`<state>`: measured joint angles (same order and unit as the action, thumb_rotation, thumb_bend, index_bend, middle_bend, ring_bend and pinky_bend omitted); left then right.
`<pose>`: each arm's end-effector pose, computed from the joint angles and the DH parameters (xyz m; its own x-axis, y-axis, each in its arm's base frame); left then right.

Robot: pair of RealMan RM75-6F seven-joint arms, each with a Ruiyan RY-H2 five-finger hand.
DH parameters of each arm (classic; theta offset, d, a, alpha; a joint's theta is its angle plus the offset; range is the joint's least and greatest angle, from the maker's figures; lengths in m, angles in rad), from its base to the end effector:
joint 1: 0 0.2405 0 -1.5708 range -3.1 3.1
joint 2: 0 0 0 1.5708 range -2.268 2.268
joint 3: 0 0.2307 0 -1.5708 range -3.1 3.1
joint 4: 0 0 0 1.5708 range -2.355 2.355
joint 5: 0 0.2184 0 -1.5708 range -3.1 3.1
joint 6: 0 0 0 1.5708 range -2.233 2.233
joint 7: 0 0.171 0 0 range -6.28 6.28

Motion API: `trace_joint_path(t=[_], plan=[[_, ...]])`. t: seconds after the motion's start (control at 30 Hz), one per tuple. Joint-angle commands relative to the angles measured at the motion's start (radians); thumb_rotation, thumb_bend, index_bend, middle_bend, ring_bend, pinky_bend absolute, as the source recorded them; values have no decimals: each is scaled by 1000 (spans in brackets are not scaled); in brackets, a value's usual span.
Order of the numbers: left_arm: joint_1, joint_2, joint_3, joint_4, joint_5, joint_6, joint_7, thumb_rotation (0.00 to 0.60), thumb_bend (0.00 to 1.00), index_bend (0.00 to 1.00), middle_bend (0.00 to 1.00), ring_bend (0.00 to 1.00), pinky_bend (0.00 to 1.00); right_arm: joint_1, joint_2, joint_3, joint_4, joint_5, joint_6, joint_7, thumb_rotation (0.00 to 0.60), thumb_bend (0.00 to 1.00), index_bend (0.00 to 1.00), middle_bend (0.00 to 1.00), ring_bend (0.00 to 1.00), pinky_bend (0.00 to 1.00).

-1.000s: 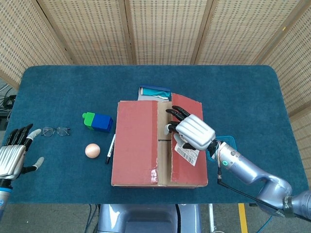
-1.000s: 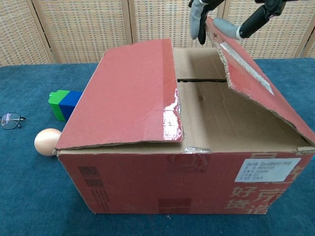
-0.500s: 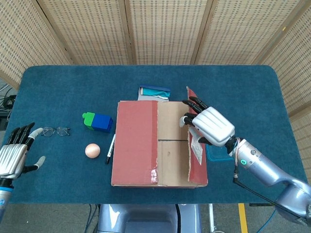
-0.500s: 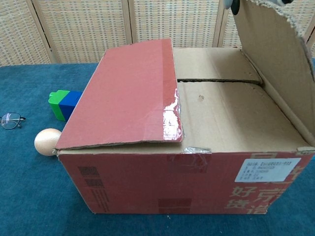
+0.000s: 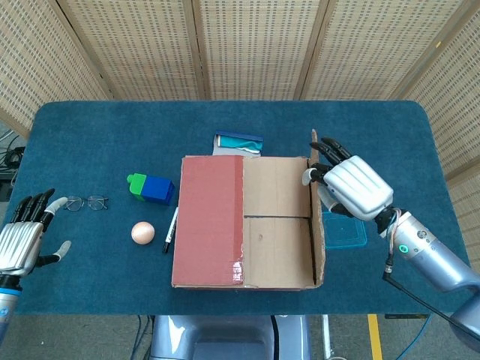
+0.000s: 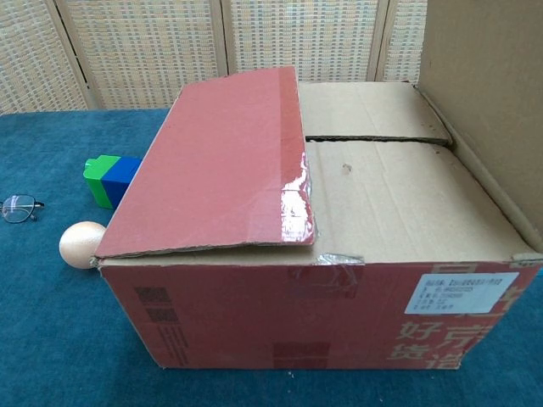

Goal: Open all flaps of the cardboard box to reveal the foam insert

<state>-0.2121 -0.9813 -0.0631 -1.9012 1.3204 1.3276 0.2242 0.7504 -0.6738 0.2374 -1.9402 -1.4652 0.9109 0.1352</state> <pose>-0.2483 0.2343 0.1372 0.4410 0.1325 0.8877 0.8959 -0.0061 -0.4442 -0.0721 -0.3443 0.1738 0.5172 -0.0899 0.8511 -0.7255 -0.5737 0.3802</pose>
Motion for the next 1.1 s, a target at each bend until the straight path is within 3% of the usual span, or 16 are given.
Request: trace_joint_path(t=[0.03, 0.83, 1.1], plan=[[0, 0, 0, 0, 0, 0, 1, 556, 329, 128, 0, 0, 0, -10, 12, -3, 7, 0, 1, 4, 600, 672, 389, 435, 78, 40], [-4, 8, -5, -16, 13, 13, 22, 557, 329, 128, 0, 0, 0, -97, 59, -20, 106, -10, 37, 71, 600, 569, 389, 410, 78, 40], [-24, 25, -14, -23, 63, 10, 7, 557, 329, 128, 0, 0, 0, -124, 64, -15, 119, -8, 77, 94, 600, 543, 389, 378, 78, 40]])
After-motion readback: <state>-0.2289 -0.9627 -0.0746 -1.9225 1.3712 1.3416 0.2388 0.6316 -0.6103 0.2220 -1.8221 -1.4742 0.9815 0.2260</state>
